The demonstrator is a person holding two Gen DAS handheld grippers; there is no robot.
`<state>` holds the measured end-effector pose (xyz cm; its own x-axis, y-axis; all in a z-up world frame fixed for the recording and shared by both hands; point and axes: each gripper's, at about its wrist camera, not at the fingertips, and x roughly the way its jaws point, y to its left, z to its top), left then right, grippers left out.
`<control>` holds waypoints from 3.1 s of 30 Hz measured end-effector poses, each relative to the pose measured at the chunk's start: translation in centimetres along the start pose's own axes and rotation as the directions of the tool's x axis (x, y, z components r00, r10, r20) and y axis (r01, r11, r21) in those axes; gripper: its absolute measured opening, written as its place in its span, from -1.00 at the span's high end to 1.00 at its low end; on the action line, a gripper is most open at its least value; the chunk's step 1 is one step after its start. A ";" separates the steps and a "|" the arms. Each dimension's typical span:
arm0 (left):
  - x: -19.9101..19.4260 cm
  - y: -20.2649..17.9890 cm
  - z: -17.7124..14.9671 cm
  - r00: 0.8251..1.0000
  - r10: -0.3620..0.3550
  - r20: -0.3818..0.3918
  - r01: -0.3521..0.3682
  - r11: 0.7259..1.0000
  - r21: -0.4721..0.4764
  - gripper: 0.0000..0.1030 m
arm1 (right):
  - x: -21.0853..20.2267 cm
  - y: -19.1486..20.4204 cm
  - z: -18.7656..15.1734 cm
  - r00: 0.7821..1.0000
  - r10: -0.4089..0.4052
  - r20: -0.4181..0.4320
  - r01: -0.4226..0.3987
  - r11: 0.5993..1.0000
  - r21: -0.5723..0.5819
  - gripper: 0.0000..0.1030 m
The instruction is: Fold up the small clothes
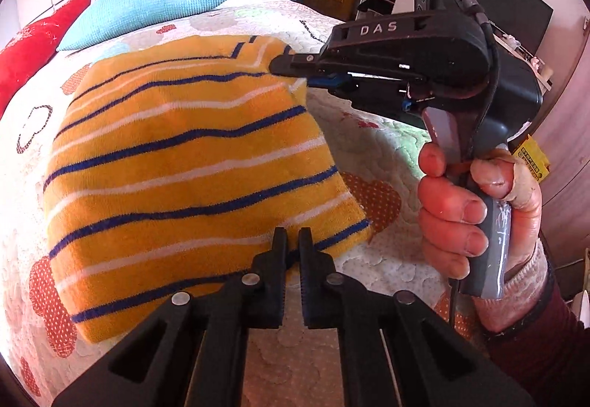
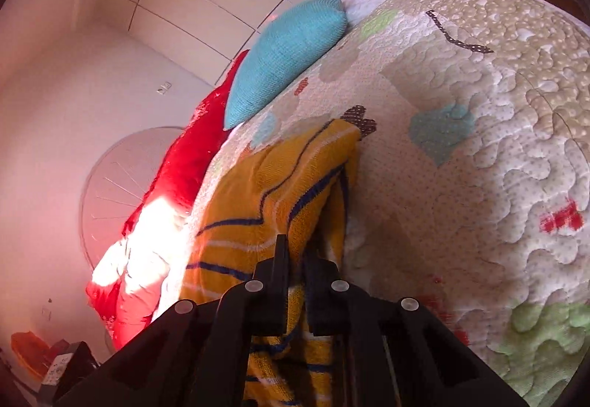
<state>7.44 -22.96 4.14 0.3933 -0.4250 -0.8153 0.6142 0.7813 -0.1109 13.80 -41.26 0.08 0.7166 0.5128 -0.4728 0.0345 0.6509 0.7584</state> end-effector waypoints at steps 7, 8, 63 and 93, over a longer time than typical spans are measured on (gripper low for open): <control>-2.3 -0.7 -1.0 1.000 0.012 0.015 -0.012 0.999 0.032 0.41 | -2.1 -1.3 -0.5 0.984 -0.169 0.060 0.167 0.985 0.036 0.73; -3.2 -0.6 -1.4 0.999 0.011 0.034 -0.012 0.999 0.042 0.25 | -3.1 -1.2 -0.5 0.981 -0.175 0.090 0.172 0.984 0.034 0.73; -10.5 6.3 -5.6 0.844 0.512 0.161 -0.471 0.851 -0.234 -1.00 | -5.1 6.3 -9.3 0.912 -0.373 0.172 0.405 0.885 -0.228 -0.52; -7.5 5.8 -6.5 0.858 0.510 0.052 -0.497 0.852 -0.164 -1.00 | -3.5 4.8 -10.0 0.891 -0.421 0.168 0.451 0.862 -0.231 -0.53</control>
<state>3.62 -12.28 5.90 0.6863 0.0103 -0.7272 0.2158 0.9520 0.2171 4.54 -34.35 0.89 0.7414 0.0892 -0.6651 0.1917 0.9217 0.3373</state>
